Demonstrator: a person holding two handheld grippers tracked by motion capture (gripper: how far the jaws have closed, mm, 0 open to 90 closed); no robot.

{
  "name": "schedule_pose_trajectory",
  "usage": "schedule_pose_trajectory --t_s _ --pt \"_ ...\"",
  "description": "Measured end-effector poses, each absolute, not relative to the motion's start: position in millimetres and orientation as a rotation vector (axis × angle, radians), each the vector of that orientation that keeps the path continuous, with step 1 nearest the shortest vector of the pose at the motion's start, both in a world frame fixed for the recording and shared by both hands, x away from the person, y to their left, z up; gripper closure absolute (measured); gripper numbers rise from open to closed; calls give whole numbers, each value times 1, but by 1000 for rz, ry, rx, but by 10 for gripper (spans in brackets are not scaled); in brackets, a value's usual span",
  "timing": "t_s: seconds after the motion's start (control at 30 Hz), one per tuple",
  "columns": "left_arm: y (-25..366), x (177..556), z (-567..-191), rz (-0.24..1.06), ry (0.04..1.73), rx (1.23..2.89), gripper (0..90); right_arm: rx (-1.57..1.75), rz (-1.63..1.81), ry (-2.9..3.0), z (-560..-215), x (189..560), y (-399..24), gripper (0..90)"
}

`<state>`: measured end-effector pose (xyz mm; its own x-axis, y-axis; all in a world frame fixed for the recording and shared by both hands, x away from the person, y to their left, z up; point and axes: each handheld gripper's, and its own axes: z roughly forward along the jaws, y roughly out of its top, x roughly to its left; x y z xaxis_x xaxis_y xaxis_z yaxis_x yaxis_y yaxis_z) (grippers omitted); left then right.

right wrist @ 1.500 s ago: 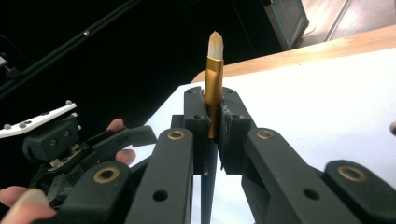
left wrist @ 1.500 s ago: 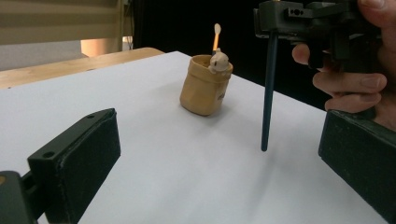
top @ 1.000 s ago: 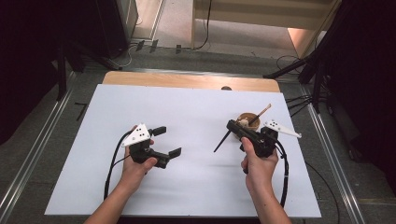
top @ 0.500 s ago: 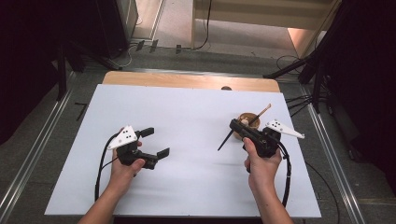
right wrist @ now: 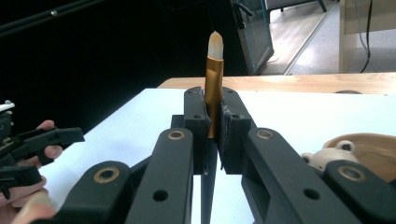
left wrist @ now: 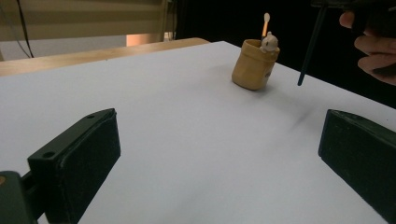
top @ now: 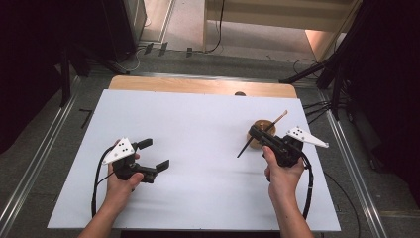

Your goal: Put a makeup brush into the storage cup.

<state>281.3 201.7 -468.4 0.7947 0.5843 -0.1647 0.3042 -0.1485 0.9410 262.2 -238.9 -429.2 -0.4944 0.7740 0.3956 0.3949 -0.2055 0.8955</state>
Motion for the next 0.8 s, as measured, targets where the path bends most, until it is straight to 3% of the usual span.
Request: schedule_pose_trajectory --t_s 0.8 --pt "252 271 -466 398 769 1722 0 1324 1678 1688 -412 259 -266 849"
